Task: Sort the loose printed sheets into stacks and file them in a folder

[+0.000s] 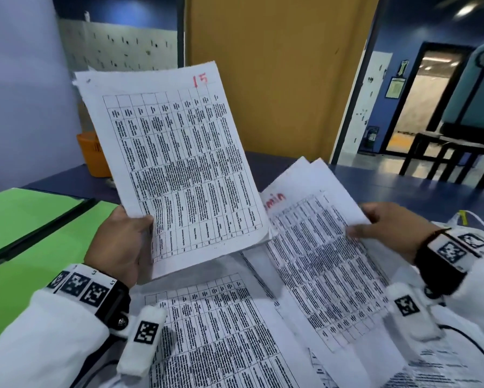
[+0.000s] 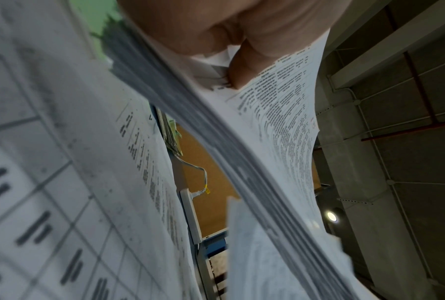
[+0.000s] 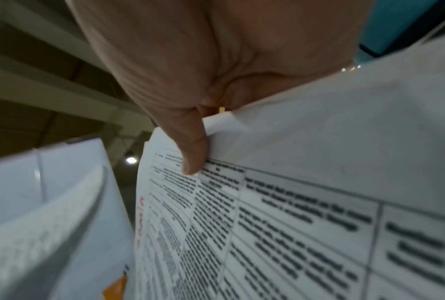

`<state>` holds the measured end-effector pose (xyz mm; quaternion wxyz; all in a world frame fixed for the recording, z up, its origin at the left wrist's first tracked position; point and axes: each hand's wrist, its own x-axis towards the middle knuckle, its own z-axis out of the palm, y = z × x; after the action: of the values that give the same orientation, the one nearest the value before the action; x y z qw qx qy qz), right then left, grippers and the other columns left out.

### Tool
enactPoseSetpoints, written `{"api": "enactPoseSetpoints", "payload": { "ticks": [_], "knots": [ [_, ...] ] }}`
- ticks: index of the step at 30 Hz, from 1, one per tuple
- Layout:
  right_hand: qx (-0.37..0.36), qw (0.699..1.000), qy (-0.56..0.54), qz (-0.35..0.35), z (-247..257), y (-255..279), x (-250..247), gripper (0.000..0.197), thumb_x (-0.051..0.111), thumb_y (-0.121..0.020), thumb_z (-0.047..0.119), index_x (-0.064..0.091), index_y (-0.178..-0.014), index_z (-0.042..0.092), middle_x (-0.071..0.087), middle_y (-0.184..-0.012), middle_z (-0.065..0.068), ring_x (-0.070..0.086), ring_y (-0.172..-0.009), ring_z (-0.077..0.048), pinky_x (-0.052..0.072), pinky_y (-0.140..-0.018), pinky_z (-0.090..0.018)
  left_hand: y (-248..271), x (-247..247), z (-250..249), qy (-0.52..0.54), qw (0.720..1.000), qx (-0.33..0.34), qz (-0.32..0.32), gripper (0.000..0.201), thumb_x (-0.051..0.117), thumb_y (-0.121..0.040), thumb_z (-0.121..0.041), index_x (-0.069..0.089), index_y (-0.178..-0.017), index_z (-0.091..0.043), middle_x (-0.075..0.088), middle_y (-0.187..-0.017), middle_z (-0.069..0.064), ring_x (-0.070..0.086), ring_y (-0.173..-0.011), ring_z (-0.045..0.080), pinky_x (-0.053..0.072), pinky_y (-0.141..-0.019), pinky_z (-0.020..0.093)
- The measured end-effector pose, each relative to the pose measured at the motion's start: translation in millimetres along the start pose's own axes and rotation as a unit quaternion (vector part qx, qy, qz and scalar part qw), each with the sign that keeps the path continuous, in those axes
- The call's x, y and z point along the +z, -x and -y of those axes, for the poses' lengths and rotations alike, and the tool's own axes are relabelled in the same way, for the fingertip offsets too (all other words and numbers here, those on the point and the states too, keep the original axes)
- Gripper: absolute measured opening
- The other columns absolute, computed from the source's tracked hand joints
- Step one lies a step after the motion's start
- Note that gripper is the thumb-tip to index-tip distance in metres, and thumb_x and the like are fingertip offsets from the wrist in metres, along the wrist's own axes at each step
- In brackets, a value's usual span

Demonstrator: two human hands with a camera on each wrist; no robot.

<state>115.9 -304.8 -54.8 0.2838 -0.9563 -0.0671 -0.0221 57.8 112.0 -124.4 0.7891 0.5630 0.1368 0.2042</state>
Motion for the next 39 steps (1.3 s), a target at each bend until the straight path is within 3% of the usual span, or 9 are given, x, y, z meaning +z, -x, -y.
{"api": "enactPoseSetpoints", "payload": {
  "ticks": [6, 10, 15, 18, 19, 23, 29, 33, 39],
  "knots": [
    [-0.055, 0.941, -0.306, -0.135, 7.2, 34.0, -70.7, 0.015, 0.073, -0.081, 0.029, 0.076, -0.096, 0.031, 0.078, -0.092, 0.005, 0.075, -0.077, -0.021, 0.059, -0.078, -0.054, 12.1, 6.9, -8.5, -0.030, 1.000, 0.004, -0.007, 0.034, 0.045, -0.102, 0.005, 0.067, -0.106, -0.020, 0.077, -0.103, 0.002, 0.076, -0.093, 0.022, 0.061, -0.073, 0.036],
    [-0.109, 0.867, -0.449, -0.188, 31.6, 51.8, -77.0, 0.040, 0.076, -0.050, 0.047, 0.070, -0.078, 0.019, 0.072, -0.064, 0.018, 0.069, -0.058, 0.002, 0.055, -0.052, -0.015, 27.3, 19.7, -14.9, -0.018, 0.999, -0.004, 0.032, 0.033, 0.039, -0.103, 0.009, 0.062, -0.123, -0.005, 0.076, -0.107, 0.014, 0.078, -0.075, 0.016, 0.059, -0.051, 0.027],
    [-0.069, 0.818, -0.565, -0.079, 34.5, 61.3, -39.5, 0.030, 0.061, -0.081, 0.013, 0.069, -0.110, 0.010, 0.074, -0.103, -0.013, 0.072, -0.088, -0.028, 0.058, -0.077, -0.052, 49.6, 43.5, -14.2, -0.055, 0.995, -0.007, 0.083, 0.028, 0.042, -0.098, 0.010, 0.062, -0.114, -0.002, 0.075, -0.098, 0.021, 0.075, -0.089, 0.036, 0.062, -0.066, 0.044],
    [-0.023, 0.824, -0.560, -0.085, 33.5, 56.2, -9.7, 0.054, 0.086, -0.062, 0.030, 0.069, -0.109, 0.008, 0.073, -0.108, -0.016, 0.069, -0.090, -0.028, 0.056, -0.087, -0.053, 71.4, 66.3, -14.2, -0.079, 0.982, -0.017, 0.169, 0.018, 0.057, -0.087, 0.002, 0.063, -0.105, 0.003, 0.061, -0.099, 0.048, 0.063, -0.079, 0.040, 0.040, -0.067, 0.046],
    [-0.002, 0.831, -0.547, -0.097, 31.5, 54.6, -1.0, 0.055, 0.087, -0.061, 0.033, 0.069, -0.106, 0.006, 0.073, -0.107, -0.018, 0.070, -0.087, -0.025, 0.058, -0.086, -0.046, 75.0, 71.4, -11.8, -0.083, 0.978, -0.023, 0.192, 0.021, 0.059, -0.086, 0.001, 0.063, -0.107, 0.004, 0.059, -0.102, 0.051, 0.060, -0.082, 0.042, 0.032, -0.070, 0.090],
    [0.102, 0.879, -0.441, -0.151, 15.0, 49.4, 20.1, 0.035, 0.073, -0.086, 0.036, 0.065, -0.100, 0.005, 0.073, -0.084, -0.010, 0.068, -0.077, -0.026, 0.060, -0.074, -0.030, 88.5, 88.8, -6.0, -0.103, 0.951, -0.024, 0.291, 0.016, 0.058, -0.093, 0.004, 0.070, -0.102, 0.001, 0.073, -0.095, 0.027, 0.070, -0.079, 0.033, 0.057, -0.071, 0.047],
    [0.119, 0.925, -0.316, -0.173, 21.7, 57.9, 34.6, 0.037, 0.064, -0.091, 0.046, 0.057, -0.098, 0.010, 0.064, -0.080, -0.006, 0.057, -0.063, -0.020, 0.043, -0.055, -0.029, 96.9, 91.3, 9.1, -0.129, 0.939, -0.039, 0.317, 0.051, 0.079, -0.060, -0.024, 0.072, -0.109, -0.010, 0.077, -0.106, 0.019, 0.075, -0.096, 0.043, 0.057, -0.088, 0.066],
    [0.070, 0.940, -0.240, -0.233, 35.1, 66.1, 31.5, 0.039, 0.060, -0.095, 0.044, 0.056, -0.099, 0.005, 0.065, -0.091, -0.021, 0.049, -0.061, -0.021, 0.033, -0.053, -0.030, 99.2, 86.5, 4.0, -0.131, 0.944, 0.017, 0.301, 0.042, 0.077, -0.069, -0.019, 0.072, -0.111, -0.017, 0.080, -0.102, 0.004, 0.077, -0.092, 0.020, 0.061, -0.070, 0.028],
    [-0.003, 0.908, -0.236, -0.346, 57.4, 86.0, 21.2, 0.038, 0.060, -0.094, 0.044, 0.046, -0.090, 0.008, 0.047, -0.076, -0.006, 0.041, -0.060, -0.015, 0.031, -0.054, -0.030, 91.6, 80.8, -16.3, -0.117, 0.947, 0.031, 0.298, 0.058, 0.023, -0.104, -0.064, 0.062, -0.135, -0.033, 0.073, -0.125, 0.002, 0.067, -0.122, 0.015, 0.047, -0.104, 0.034]
  ]
}}
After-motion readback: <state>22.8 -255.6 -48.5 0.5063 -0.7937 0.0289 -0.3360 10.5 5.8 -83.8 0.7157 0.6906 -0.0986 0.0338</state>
